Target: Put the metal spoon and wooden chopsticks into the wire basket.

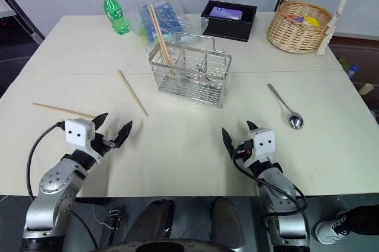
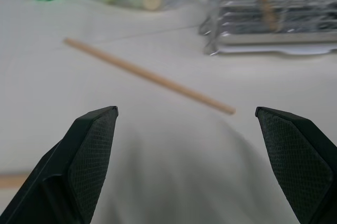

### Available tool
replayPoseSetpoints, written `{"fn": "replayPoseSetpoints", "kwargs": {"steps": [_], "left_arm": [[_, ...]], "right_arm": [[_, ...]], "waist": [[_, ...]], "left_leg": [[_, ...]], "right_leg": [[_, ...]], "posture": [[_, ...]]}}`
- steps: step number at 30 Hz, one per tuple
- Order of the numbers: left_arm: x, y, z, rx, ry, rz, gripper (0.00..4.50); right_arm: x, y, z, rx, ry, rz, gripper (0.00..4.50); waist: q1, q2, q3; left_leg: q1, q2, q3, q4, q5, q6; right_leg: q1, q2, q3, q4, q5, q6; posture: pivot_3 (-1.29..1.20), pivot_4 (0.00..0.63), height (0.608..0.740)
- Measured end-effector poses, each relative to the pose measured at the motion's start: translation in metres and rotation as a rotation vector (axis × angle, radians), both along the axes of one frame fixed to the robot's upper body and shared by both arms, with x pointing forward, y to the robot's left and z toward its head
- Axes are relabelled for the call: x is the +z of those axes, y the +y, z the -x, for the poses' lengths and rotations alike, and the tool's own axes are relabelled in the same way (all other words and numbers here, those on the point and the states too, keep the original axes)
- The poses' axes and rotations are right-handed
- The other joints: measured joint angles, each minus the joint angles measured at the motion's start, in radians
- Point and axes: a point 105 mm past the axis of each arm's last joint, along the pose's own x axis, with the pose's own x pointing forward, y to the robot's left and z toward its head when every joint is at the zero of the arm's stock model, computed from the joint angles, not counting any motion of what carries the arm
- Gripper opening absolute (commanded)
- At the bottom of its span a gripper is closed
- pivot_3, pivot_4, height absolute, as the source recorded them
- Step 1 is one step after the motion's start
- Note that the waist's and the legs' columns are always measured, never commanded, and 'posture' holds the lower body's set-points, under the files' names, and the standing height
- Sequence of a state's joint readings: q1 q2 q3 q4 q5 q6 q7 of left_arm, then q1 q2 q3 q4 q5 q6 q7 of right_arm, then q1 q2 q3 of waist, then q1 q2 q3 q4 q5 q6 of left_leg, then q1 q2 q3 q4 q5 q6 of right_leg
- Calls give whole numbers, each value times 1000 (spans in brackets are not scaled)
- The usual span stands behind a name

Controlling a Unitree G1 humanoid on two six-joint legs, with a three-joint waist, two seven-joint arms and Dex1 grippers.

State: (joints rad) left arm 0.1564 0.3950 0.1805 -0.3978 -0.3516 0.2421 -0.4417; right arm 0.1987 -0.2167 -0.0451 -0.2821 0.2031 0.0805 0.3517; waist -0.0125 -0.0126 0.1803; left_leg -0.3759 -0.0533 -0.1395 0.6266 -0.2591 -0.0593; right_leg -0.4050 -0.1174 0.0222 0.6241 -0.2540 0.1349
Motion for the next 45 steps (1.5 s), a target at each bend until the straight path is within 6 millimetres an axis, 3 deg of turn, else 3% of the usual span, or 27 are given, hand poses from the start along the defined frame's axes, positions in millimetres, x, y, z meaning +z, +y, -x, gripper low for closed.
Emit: {"fn": "replayPoseSetpoints", "kwargs": {"steps": [13, 18, 26, 32, 38, 45], "left_arm": [[87, -52, 14, -601, -79, -225, 4407], [79, -69, 28, -771, 8, -201, 4407], [69, -69, 15, -780, 37, -107, 4407], [75, -72, 8, -770, 4, -64, 4407], [75, -73, 11, -793, 5, -58, 4407], [75, -72, 12, -790, 4, -59, 4407]], "right_arm": [[9, -2, -7, 47, -20, 35, 4500], [12, -18, -10, 47, 62, 170, 4500], [55, -63, -21, 0, 166, 323, 4500], [85, -89, -35, -13, 179, 393, 4500], [93, -117, -52, -56, 230, 410, 4500], [78, -138, -71, -21, 370, 376, 4500]], "waist": [[0, 2, 2], [-4, 4, 4], [1, 2, 6], [0, 1, 7], [0, 1, 7], [-3, 1, 7]], "left_leg": [[0, 0, 0, 0, 0, 0], [-1, 0, 1, -1, 0, 1], [-1, 0, 1, 1, -1, 2], [-3, 0, 1, 1, -1, 3], [-4, 0, 1, 2, -2, 4], [-4, 0, 2, 2, -2, 4]], "right_leg": [[0, 0, 0, -1, 0, -1], [-1, 0, 0, -1, 0, 0], [0, 0, 0, -2, 0, -1], [0, 0, 0, -4, 1, 1], [0, 0, 0, -6, 2, 2], [0, 0, 0, -6, 2, 1]], "posture": [[0, 150, 740], [0, 150, 740], [0, 150, 740], [0, 150, 740], [0, 150, 740], [0, 150, 740]]}}
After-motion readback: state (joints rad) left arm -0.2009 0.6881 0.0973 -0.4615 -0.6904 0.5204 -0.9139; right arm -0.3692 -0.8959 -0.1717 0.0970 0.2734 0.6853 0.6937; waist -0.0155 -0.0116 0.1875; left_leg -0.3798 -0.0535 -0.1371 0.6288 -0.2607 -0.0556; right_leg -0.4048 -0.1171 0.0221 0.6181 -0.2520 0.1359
